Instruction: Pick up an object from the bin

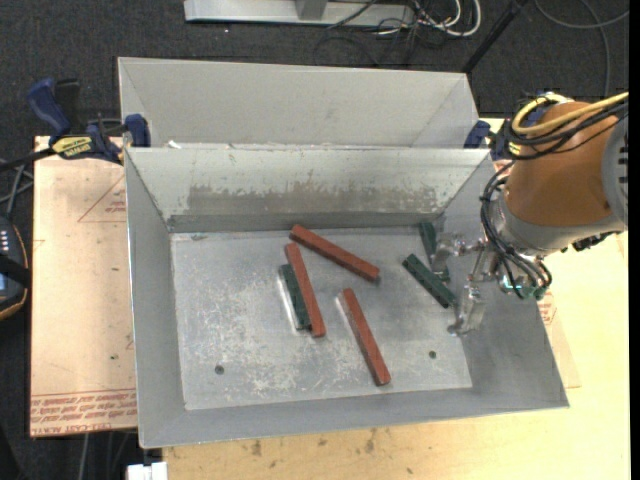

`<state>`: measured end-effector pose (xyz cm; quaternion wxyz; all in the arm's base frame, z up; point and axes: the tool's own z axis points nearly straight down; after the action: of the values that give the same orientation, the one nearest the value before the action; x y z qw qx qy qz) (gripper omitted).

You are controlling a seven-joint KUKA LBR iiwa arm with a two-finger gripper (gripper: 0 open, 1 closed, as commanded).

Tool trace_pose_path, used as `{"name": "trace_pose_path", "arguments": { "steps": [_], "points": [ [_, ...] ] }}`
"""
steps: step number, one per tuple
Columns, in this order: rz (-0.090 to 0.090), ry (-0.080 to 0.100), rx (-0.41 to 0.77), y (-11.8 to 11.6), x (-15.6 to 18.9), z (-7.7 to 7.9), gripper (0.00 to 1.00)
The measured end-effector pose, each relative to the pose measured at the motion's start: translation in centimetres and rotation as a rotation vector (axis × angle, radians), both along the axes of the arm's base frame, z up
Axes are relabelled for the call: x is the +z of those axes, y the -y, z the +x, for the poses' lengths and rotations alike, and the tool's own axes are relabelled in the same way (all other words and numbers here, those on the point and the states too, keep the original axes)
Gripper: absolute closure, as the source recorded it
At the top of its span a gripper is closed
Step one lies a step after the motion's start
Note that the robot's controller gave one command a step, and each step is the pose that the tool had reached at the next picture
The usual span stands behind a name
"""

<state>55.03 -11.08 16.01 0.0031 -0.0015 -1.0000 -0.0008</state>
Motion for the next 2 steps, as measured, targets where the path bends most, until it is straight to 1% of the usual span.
{"name": "trace_pose_path", "arguments": {
  "steps": [1,2],
  "points": [
    [-0.001,0.007,0.003,0.0,0.4,0.2,0.00],
    [-0.003,0.018,-0.011,0.3,-3.2,4.3,0.00]
  ]
}}
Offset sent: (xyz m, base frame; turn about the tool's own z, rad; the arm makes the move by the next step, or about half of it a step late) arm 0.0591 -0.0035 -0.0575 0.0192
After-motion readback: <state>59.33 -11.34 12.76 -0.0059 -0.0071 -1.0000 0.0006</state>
